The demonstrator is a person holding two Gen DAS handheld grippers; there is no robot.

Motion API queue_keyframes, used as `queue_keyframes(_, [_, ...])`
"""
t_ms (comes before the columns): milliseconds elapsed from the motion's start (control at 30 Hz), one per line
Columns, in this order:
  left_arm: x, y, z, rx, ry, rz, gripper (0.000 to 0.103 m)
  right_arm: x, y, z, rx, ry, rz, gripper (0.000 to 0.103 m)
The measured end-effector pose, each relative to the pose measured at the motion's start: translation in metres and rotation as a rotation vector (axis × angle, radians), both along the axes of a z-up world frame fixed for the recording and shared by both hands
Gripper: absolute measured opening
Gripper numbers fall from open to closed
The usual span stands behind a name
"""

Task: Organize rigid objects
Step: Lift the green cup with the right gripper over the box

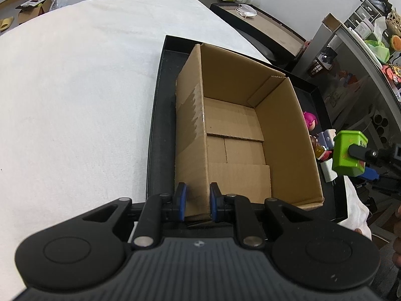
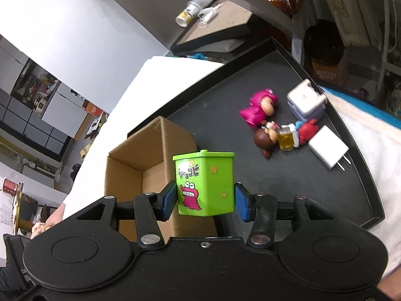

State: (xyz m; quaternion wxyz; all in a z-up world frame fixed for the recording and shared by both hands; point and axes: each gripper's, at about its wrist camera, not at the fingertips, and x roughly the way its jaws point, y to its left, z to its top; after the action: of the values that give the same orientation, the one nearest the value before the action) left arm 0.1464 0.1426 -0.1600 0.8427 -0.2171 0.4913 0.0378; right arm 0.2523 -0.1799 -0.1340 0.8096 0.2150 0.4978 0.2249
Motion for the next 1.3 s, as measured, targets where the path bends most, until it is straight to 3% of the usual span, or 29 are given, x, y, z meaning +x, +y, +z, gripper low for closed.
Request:
queue_keyframes(700, [-0.002, 0.006, -0.002, -0.031, -0.020, -0.002, 0.019, 0.006, 0.068, 0.033, -0.062, -0.090, 0.110, 0.048])
queue_keyframes(1300, [-0.003, 0.012, -0.006, -0.056, -0.030, -0.003, 0.019, 0.016, 0.133, 0.018, -0.166, -0.093, 0.156, 0.048])
